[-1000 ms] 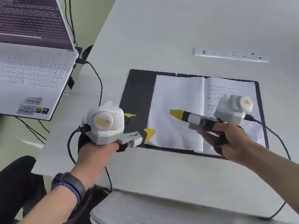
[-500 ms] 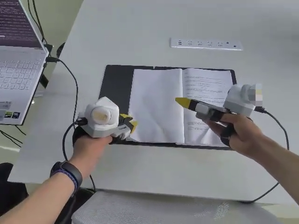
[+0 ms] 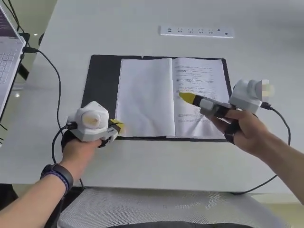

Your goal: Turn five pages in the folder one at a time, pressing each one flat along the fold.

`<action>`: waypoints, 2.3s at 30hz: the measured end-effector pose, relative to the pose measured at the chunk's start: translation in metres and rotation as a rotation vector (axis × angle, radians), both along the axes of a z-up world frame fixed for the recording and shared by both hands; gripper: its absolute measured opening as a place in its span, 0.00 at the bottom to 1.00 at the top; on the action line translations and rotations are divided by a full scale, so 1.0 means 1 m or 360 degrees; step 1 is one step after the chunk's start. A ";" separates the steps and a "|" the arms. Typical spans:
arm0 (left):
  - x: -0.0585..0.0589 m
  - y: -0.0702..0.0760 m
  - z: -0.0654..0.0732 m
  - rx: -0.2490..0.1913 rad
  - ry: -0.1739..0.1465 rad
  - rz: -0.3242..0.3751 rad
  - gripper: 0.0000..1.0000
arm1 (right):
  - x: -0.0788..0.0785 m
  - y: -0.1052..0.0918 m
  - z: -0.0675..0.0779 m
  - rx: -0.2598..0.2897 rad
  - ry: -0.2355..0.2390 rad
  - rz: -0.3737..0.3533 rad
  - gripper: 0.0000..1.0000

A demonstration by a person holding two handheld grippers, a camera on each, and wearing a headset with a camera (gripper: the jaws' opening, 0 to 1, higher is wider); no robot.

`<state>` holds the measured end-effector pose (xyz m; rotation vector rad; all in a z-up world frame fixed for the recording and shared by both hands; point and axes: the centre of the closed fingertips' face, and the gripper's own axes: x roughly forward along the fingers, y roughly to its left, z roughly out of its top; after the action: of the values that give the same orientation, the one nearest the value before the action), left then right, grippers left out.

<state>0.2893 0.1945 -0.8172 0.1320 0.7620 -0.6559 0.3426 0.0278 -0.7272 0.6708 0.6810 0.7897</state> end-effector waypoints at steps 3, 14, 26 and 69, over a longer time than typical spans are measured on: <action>0.000 0.000 0.001 0.0008 -0.0018 -0.0008 0.00 | 0.000 -0.002 -0.004 -0.0002 0.0011 -0.0004 0.35; 0.001 0.000 0.001 0.0017 -0.0029 -0.0011 0.00 | 0.009 0.010 -0.009 -0.0032 -0.0004 0.0065 0.30; 0.001 0.000 0.000 0.0010 -0.0024 0.0029 0.00 | 0.054 0.032 -0.012 -0.0067 -0.0048 0.0075 0.16; 0.003 0.001 -0.003 -0.0006 0.0016 0.0094 0.00 | 0.116 0.041 -0.067 -0.0031 0.0089 -0.0101 0.00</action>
<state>0.2921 0.1955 -0.8197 0.1024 0.7713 -0.6021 0.4587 0.0692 -0.7946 0.6956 0.7142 0.7069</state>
